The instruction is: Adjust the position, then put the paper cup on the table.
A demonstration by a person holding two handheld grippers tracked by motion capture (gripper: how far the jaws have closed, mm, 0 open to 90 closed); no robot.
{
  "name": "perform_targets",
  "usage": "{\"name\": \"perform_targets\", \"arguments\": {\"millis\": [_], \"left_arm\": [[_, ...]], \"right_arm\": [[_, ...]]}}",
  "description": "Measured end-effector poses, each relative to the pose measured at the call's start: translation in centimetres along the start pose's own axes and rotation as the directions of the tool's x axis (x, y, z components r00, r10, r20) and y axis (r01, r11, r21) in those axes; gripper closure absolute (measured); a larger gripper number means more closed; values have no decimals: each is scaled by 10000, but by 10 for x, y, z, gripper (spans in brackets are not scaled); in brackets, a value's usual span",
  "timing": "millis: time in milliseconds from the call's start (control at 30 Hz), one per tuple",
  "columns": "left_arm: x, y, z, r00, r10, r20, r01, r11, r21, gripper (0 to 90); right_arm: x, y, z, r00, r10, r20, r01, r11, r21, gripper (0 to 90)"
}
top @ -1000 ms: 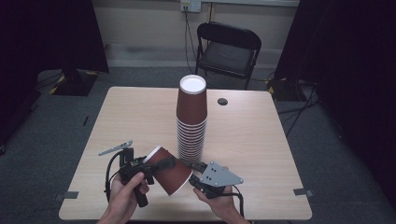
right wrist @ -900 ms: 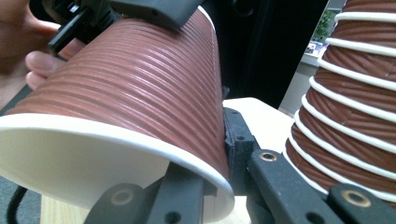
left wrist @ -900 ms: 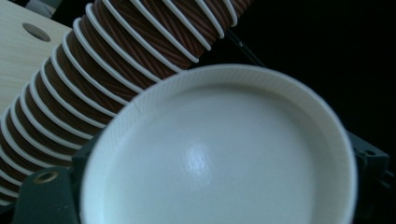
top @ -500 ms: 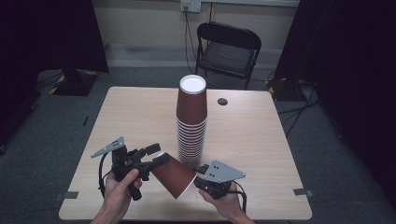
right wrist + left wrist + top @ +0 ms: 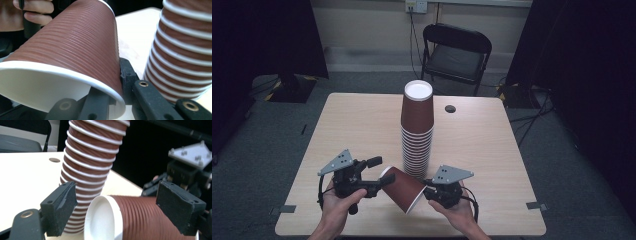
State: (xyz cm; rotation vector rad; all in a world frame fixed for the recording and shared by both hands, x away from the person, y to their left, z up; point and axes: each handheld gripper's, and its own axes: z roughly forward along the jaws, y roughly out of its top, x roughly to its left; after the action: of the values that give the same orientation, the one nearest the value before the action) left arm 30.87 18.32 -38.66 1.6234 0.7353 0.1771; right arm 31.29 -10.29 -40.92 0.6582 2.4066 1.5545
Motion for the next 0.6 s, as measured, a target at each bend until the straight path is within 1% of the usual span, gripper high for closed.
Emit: {"name": "perform_targets", "arguments": {"millis": [67,133,167,233,300,333,400,433,467,567,600], "left_arm": [[-2,-2,0,9988,479,-93,-476,9984,291,178],[-3,-4,2,9965,825,106,-830,9948,597,177],[-4,-6,3,9951,983,99,-987,9926,705,177],[-5,-8,5,9908,1350,127,-1356,9869,877,177],[-5,-11,6,9888,1443,386,-1475,9839,1009,175],[-6,-12,7,9883,1472,391,-1506,9829,1057,175],[-5,-13,7,9882,1405,616,-1464,9836,1050,179],[-5,-13,7,9869,1492,614,-1556,9808,1173,181],[-6,-14,7,9846,1688,457,-1730,9782,1150,181],[-7,-15,7,9794,1911,649,-1980,9720,1266,181],[-7,-16,7,9756,2059,758,-2148,9668,1387,181]], "right_arm": [[-1,0,-1,10000,67,-47,-66,9996,266,862],[-3,0,-2,9998,137,-117,-131,9987,493,862],[-4,0,-2,9997,139,-212,-124,9975,696,862],[-6,0,-3,10000,79,-51,-74,9965,836,861],[-9,-1,-2,9998,161,-137,-147,9954,948,861],[-11,-1,-1,9996,265,-137,-250,9946,1007,861],[-13,-2,1,9992,360,-189,-334,9916,1251,861],[-14,-2,2,9991,376,-220,-343,9903,1348,861],[-15,-2,3,9988,407,-282,-360,9879,1511,862],[-18,-3,6,9981,441,-439,-350,9811,1905,862],[-18,-3,7,9979,425,-488,-317,9785,2038,862]]}}
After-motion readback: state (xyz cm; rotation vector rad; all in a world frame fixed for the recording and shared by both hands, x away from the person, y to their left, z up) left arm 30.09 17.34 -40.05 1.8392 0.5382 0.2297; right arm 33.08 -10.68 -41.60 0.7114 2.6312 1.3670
